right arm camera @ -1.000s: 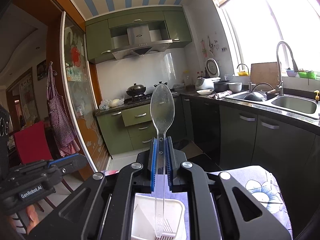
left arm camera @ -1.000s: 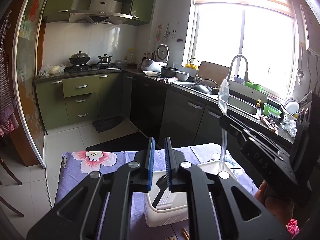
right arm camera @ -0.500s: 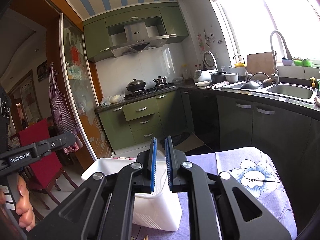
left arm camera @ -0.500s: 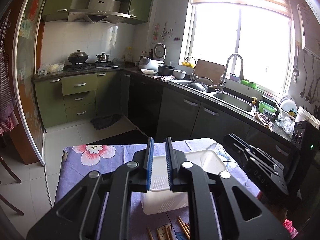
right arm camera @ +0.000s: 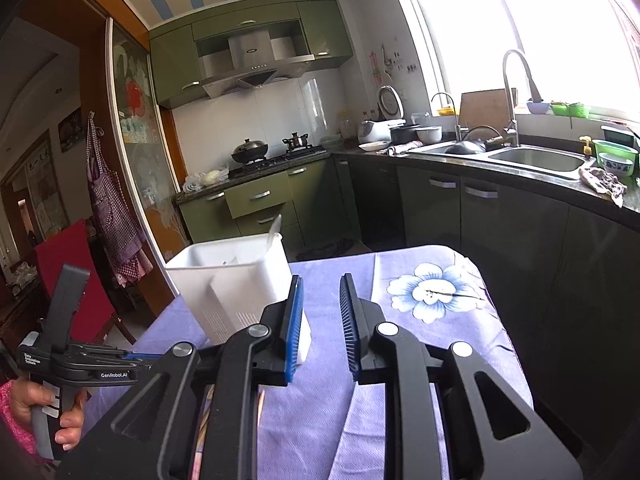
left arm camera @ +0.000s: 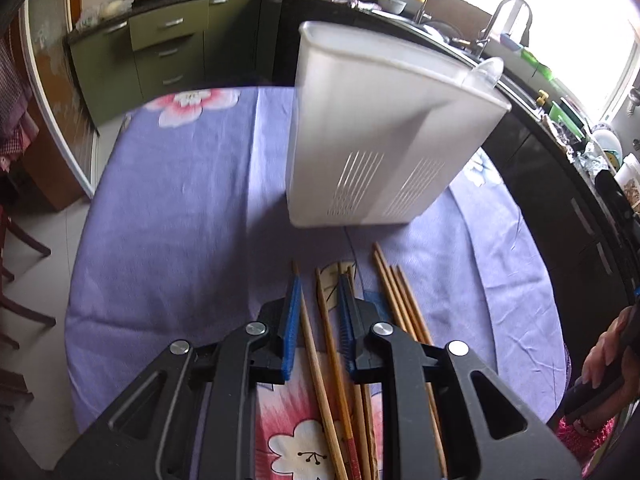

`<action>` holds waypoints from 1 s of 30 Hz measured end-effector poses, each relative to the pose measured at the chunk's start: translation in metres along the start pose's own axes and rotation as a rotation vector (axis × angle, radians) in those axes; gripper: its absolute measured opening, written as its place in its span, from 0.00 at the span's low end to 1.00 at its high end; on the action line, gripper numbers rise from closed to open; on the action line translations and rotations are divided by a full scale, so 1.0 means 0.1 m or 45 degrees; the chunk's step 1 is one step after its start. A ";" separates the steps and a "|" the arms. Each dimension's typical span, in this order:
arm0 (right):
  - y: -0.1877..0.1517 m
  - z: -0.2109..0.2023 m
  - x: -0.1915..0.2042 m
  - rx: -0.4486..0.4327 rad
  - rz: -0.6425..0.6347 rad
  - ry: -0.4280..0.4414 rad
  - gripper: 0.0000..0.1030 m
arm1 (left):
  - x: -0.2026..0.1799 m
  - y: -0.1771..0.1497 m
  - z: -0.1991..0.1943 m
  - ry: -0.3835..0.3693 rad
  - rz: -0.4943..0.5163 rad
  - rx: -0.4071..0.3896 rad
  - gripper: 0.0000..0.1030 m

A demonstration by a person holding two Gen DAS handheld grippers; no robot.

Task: Organize utensils
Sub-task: 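Lower the left gripper onto a wooden chopstick and close on it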

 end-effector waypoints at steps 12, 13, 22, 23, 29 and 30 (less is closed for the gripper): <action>-0.20 -0.02 -0.16 0.075 0.033 0.027 0.19 | 0.21 -0.09 0.42 0.131 -0.121 0.185 0.17; -0.19 -0.02 -0.15 0.076 0.035 0.028 0.19 | 0.20 -0.09 0.43 0.133 -0.117 0.190 0.17; -0.14 0.14 0.05 0.171 -0.028 0.050 0.19 | 0.13 -0.09 0.50 0.176 -0.037 0.224 0.06; -0.16 0.17 0.11 0.200 -0.053 0.059 0.21 | 0.14 -0.09 0.49 0.171 -0.031 0.229 0.05; -0.40 0.44 0.44 0.400 -0.185 0.148 0.35 | 0.25 -0.07 0.31 0.126 -0.055 0.177 0.05; -0.45 0.49 0.50 0.430 -0.210 0.147 0.35 | 0.26 -0.05 0.25 0.119 -0.057 0.151 0.05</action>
Point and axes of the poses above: each gripper's, at about its wrist camera, not at the fingertips, and z roughly the way its jaws point, x to its left, y to its top, the point moved 2 cm from there along z, roughly the way its jaws point, and after that the axes turned 14 degrees about -y, right-handed, at the moved point
